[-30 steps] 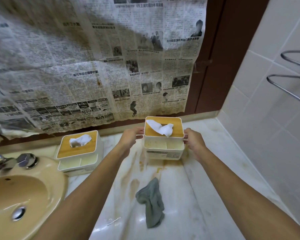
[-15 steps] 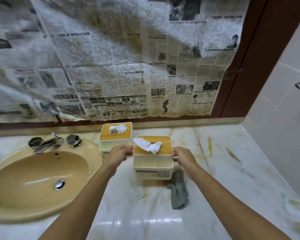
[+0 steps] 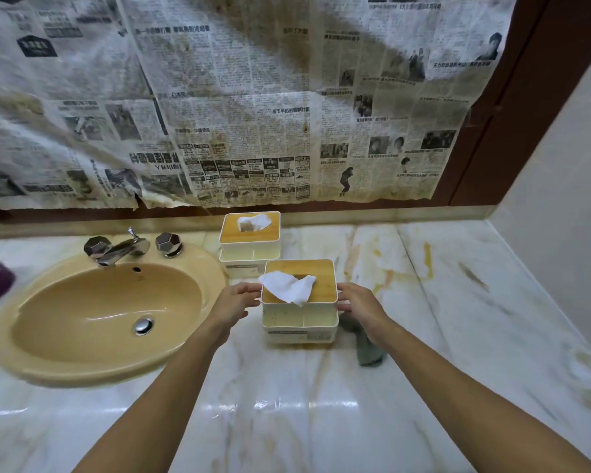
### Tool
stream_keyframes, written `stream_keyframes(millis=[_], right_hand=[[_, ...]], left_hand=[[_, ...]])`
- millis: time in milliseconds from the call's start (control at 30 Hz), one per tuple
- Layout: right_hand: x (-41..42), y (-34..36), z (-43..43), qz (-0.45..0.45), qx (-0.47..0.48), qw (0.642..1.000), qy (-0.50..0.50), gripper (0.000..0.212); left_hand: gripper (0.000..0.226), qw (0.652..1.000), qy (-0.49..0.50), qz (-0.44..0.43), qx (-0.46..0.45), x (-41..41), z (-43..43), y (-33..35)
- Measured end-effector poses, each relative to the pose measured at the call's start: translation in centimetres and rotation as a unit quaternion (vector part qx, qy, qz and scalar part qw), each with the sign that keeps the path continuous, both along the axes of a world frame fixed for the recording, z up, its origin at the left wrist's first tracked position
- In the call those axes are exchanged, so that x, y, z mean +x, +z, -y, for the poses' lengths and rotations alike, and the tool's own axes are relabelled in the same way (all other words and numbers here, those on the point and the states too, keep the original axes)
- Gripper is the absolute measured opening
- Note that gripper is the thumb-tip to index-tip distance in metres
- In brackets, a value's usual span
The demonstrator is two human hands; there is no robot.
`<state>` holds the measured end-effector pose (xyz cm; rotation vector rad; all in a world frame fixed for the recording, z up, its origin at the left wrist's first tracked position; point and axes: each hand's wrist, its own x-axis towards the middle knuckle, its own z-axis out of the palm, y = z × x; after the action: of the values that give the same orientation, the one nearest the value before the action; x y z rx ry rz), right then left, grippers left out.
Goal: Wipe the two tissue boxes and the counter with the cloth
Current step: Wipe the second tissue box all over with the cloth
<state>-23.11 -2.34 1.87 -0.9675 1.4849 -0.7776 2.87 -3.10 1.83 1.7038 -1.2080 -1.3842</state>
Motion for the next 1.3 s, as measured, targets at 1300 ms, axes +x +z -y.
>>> stream_keyframes(millis=[1300], right_hand=[[-13.0,-5.8,-4.7,-0.126,0.075,0.987,0.064,0.021]], left_hand=[[0.021,0.973,-0.196,0.121,0.011,-18.3,-6.4,-5.1]])
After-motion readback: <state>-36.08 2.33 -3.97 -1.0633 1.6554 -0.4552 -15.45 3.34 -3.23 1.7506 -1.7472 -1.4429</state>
